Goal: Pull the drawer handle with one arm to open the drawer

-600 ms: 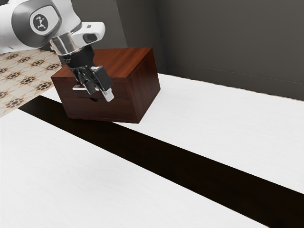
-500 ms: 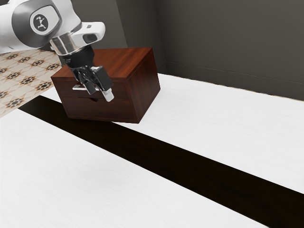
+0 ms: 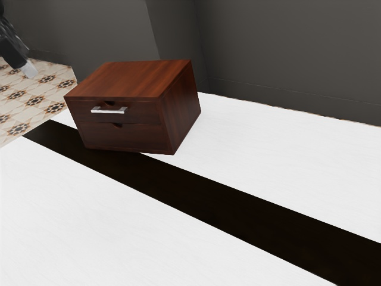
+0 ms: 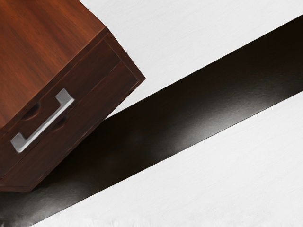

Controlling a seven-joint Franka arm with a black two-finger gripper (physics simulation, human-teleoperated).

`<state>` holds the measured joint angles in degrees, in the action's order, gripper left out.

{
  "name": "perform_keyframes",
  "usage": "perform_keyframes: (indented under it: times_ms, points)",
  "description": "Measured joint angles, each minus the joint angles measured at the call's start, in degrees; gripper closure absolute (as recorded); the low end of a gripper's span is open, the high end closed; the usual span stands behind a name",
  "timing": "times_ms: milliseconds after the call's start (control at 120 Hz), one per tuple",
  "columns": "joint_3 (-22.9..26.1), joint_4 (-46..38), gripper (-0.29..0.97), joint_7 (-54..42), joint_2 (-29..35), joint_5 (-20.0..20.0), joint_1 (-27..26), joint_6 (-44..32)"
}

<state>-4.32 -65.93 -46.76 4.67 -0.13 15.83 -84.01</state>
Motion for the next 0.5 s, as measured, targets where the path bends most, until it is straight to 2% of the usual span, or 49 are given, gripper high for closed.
perform_keyframes:
  times_ms: [67, 150, 392, 500]
  points:
    - [-4.25, -2.83, 0.0, -6.54, -0.26, -1.86, 3.21, -1.04]
    - [-5.78, -6.24, 0.0, -14.25, -0.48, -3.29, 5.65, -4.05]
    - [-7.73, -10.88, 0.06, -32.64, -3.79, -4.64, 1.43, -10.56]
    - [-8.15, -15.74, 0.05, -38.56, -2.51, -5.21, 0.37, -13.75]
